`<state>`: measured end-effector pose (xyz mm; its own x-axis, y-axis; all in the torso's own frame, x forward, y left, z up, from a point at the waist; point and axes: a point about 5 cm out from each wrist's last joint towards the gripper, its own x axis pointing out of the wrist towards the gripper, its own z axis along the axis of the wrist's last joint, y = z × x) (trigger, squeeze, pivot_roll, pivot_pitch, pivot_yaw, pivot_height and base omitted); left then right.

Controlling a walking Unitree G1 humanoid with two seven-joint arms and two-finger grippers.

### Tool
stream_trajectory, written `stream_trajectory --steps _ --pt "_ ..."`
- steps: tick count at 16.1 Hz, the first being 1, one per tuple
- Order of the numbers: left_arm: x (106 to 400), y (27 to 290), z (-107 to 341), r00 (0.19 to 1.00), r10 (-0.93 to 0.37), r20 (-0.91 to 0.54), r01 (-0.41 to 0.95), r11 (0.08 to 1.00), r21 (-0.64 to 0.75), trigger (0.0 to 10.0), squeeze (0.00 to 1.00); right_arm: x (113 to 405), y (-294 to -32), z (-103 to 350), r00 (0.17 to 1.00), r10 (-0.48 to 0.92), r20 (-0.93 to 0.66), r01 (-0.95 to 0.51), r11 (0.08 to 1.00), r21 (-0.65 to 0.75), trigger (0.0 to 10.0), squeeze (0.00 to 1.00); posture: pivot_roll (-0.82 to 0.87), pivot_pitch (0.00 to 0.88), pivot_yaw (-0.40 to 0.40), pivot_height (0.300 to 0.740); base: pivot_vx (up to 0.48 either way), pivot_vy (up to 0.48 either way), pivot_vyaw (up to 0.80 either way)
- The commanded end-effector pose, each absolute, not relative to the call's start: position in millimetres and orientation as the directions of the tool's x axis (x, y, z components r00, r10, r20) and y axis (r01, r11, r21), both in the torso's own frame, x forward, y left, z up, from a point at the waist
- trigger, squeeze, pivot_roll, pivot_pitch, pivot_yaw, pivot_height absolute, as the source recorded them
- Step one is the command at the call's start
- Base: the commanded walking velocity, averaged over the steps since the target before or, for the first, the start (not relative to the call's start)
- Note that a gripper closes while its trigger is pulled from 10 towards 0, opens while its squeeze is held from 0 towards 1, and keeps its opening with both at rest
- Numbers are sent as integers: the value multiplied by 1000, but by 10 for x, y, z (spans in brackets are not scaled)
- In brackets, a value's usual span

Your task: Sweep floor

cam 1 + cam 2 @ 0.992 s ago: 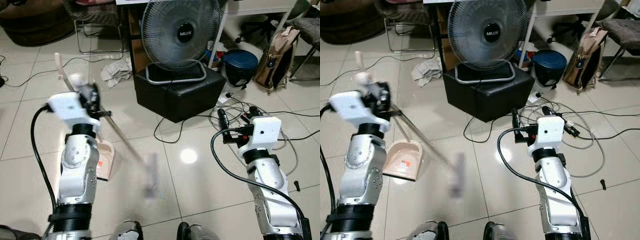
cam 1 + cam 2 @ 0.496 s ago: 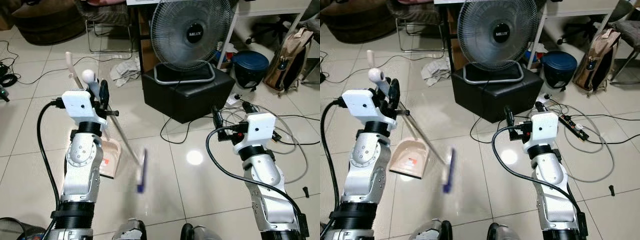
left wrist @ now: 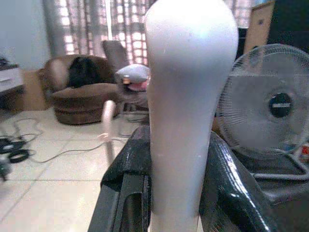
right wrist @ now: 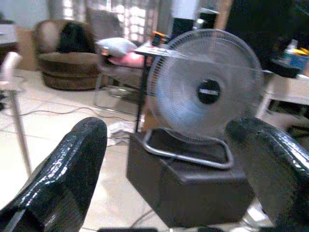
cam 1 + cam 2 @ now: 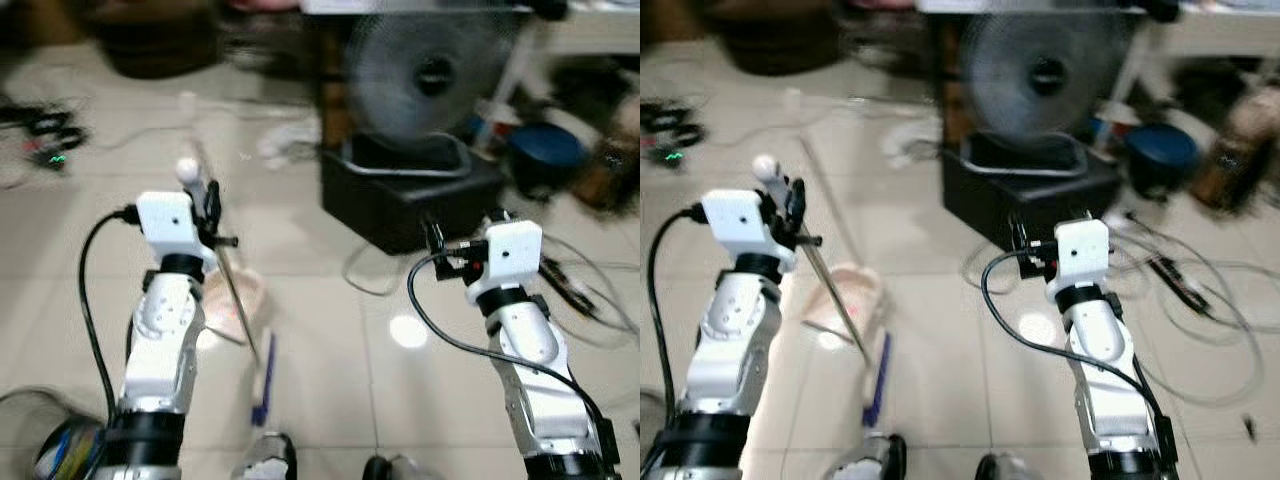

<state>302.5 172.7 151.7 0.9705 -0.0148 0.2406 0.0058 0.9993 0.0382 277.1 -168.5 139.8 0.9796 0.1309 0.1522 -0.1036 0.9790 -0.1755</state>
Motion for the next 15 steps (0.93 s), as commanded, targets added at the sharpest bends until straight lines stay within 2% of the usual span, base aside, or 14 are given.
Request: stream_trajectory --steps 1,2,7,15 --pt "3019 1703 1526 970 -24 243 8 998 65 10000 0 2777 -1657 1381 980 145 135 -118 975 -190 10000 0 -8 70 30 740 0 0 800" --pt "3018 1674 1499 974 -27 224 13 998 61 10000 0 2789 -1634 1381 979 153 134 -126 973 -194 10000 0 -7 67 29 740 0 0 800" --pt "3041 1722 1482 980 5 198 -20 997 77 10000 0 2856 -1547 1350 979 165 121 -142 974 -179 10000 0 9 69 12 740 0 -373 800" --pt "3066 1687 1470 983 4 182 -23 995 101 10000 0 2907 -1596 1351 981 152 117 -128 974 -188 10000 0 -1 84 18 740 0 -383 800"
